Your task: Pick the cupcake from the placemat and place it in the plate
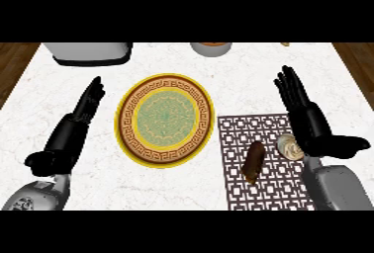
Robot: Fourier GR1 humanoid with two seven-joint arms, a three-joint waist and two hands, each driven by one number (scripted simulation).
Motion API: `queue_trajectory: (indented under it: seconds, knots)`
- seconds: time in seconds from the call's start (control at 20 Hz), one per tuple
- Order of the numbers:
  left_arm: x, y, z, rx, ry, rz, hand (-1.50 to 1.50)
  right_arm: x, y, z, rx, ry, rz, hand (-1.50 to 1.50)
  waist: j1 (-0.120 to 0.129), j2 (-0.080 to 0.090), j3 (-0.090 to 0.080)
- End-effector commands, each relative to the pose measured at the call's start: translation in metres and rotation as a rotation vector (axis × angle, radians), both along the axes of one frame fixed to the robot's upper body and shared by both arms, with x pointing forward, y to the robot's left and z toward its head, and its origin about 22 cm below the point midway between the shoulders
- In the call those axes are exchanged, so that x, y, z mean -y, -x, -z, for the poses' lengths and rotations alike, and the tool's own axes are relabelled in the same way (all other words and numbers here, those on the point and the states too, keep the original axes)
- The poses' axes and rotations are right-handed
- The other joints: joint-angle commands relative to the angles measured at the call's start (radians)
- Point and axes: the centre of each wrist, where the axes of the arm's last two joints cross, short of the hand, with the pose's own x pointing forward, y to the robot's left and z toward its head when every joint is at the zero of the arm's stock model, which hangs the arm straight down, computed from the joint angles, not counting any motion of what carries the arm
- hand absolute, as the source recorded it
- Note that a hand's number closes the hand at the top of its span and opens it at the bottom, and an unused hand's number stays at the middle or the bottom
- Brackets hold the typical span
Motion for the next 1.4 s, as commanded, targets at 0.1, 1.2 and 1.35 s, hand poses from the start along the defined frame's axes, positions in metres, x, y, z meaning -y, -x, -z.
queue_trajectory:
  seconds: [0.1, 1.2, 1.35]
  knots:
    - [-0.017, 0.004, 0.015, -0.115, 0.048, -0.094, 0.00, 0.068, -0.007, 0.000, -0.055, 0.002, -0.223, 1.50, 0.043, 0.018, 0.008]
    - [-0.055, -0.023, 0.041, -0.345, 0.131, -0.193, 0.00, 0.226, 0.014, 0.036, 0.022, 0.527, -0.334, -1.50, 0.042, 0.018, 0.007]
    - [-0.042, -0.016, 0.048, -0.330, 0.107, -0.219, 0.00, 0.215, -0.002, 0.027, 0.028, 0.560, -0.365, -1.50, 0.040, 0.015, 0.007]
